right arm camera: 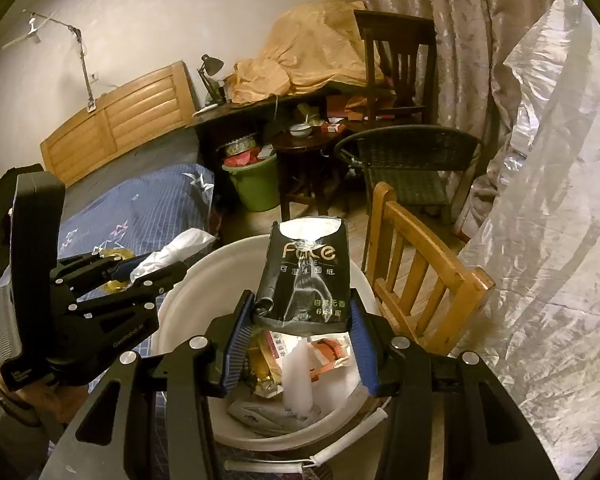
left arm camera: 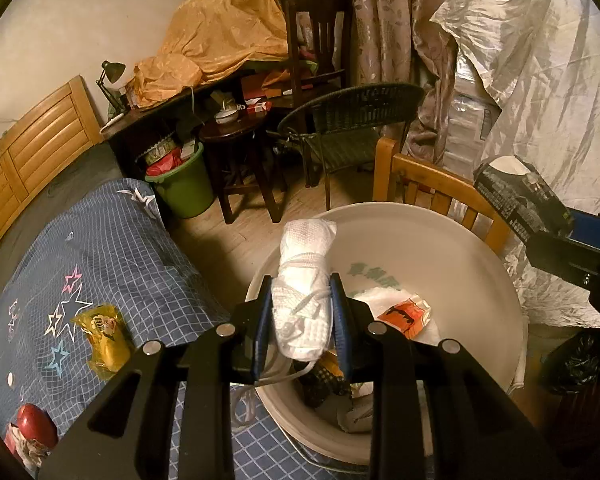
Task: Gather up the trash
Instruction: 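Carry the white cloth and black packet over the white bucket, then open both tools to drop the cloth and packet into the bucket, then move both tools back over the bed toward the remaining items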
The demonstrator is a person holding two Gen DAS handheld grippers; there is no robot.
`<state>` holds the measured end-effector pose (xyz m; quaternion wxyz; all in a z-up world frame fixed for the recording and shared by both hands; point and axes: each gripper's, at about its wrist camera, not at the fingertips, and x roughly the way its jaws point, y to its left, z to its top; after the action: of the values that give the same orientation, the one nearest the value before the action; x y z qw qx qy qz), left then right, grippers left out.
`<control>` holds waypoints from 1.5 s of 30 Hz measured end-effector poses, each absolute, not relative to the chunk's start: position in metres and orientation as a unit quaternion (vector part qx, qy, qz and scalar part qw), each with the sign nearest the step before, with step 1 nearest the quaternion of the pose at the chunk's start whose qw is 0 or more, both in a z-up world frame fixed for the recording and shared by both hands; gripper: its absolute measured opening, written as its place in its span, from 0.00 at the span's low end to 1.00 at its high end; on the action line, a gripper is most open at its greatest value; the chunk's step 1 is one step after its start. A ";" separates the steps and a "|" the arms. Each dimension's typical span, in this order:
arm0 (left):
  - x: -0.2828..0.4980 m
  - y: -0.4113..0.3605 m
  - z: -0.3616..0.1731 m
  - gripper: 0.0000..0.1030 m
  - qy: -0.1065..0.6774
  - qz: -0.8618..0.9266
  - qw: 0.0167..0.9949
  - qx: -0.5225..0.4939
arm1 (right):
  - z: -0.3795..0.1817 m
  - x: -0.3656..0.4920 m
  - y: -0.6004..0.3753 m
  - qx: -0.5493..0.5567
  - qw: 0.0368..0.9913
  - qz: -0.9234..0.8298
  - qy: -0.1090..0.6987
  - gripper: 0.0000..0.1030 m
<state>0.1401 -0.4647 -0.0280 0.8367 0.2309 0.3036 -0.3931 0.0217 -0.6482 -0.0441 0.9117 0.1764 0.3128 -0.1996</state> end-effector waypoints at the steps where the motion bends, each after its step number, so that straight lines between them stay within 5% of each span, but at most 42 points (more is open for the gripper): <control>1: 0.140 -0.465 -0.028 0.25 0.304 -0.393 0.837 0.231 | -0.044 0.023 -0.648 0.176 0.912 -0.199 0.313 0.46; 11: 0.141 -0.468 -0.032 0.27 0.309 -0.392 0.835 0.233 | -0.051 0.031 -0.651 0.177 0.912 -0.196 0.313 0.46; 13: 0.141 -0.470 -0.034 0.26 0.310 -0.392 0.834 0.234 | -0.054 0.034 -0.652 0.180 0.912 -0.195 0.313 0.52; 15: 0.142 -0.473 -0.038 0.49 0.315 -0.391 0.831 0.240 | -0.058 0.037 -0.654 0.176 0.908 -0.206 0.319 0.73; 16: 0.143 -0.473 -0.039 0.67 0.316 -0.386 0.833 0.240 | -0.059 0.036 -0.655 0.177 0.907 -0.212 0.317 0.74; 32: 0.149 -0.445 -0.041 0.67 0.322 -0.364 0.850 0.205 | -0.060 0.020 -0.648 0.180 0.910 -0.223 0.300 0.73; 45: 0.156 -0.268 -0.017 0.74 0.266 -0.217 0.932 0.115 | -0.036 -0.014 -0.527 0.084 0.960 -0.255 0.078 0.85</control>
<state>0.1562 -0.2680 -0.0170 0.9321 0.1153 0.2659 -0.2174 -0.0143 -0.5269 -0.0363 0.9601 0.0843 0.0779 -0.2551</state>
